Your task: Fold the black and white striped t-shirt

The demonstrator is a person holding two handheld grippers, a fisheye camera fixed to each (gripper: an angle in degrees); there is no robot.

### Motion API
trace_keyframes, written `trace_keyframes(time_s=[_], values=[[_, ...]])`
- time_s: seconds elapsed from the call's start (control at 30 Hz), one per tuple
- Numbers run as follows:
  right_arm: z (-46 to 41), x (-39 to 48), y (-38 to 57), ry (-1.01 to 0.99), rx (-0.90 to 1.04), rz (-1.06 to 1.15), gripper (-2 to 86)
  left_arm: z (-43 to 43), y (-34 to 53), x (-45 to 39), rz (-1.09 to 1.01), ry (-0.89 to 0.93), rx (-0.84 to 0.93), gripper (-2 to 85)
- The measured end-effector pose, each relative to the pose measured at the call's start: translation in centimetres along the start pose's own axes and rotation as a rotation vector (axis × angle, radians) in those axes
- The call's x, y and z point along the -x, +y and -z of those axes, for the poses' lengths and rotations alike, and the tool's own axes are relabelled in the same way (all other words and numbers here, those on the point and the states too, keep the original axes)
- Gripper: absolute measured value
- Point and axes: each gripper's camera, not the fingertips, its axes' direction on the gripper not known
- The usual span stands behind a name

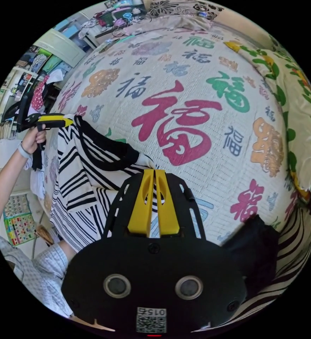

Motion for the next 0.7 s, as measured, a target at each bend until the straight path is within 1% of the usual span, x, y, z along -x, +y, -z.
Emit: trace_keyframes(time_s=[0.07, 0.13, 0.2, 0.27, 0.3, 0.37, 0.43, 0.5, 0.57, 0.63, 0.7], values=[[1.4, 0.7, 1.1, 0.030, -0.065, -0.032, -1.0, 1.4, -0.3, -1.3, -0.013, -0.053, -0.031, -0.7], [2.4, 1.3, 2.4, 0.061, -0.125, -0.056, -1.0, 3.8, 0.3, -3.1, -0.037, -0.077, -0.126, -0.7], [3.1, 2.1, 4.3, 0.062, -0.151, -0.046, -1.0, 5.1, 1.6, -4.6, -0.074, -0.087, -0.148, -0.7], [3.8, 3.6, 8.1, 0.044, -0.181, 0.004, -1.0, 6.3, 3.9, -6.5, -0.140, -0.093, -0.176, -0.6], [4.0, 4.1, 9.3, 0.040, -0.189, 0.026, -1.0, 7.0, 5.9, -7.8, -0.192, -0.088, -0.189, -0.5], [4.6, 6.1, 14.8, 0.014, -0.237, 0.112, -1.0, 8.0, 9.7, -9.8, -0.262, -0.071, -0.202, -0.5], [4.6, 7.8, 19.4, -0.021, -0.253, 0.172, -0.9, 9.1, 16.0, -12.7, -0.360, -0.040, -0.220, -0.4], [4.0, 9.7, 24.3, -0.054, -0.257, 0.230, -0.9, 9.3, 21.0, -14.8, -0.401, -0.012, -0.218, -0.4], [2.3, 12.4, 30.4, -0.078, -0.221, 0.302, -0.9, 8.6, 25.9, -16.8, -0.428, 0.013, -0.179, -0.4], [0.3, 14.5, 34.4, -0.077, -0.174, 0.339, -0.9, 6.7, 31.9, -19.2, -0.442, 0.046, -0.088, -0.3], [-2.2, 16.6, 37.8, -0.062, -0.101, 0.378, -0.9, 4.9, 35.8, -20.8, -0.446, 0.061, -0.003, -0.3]])
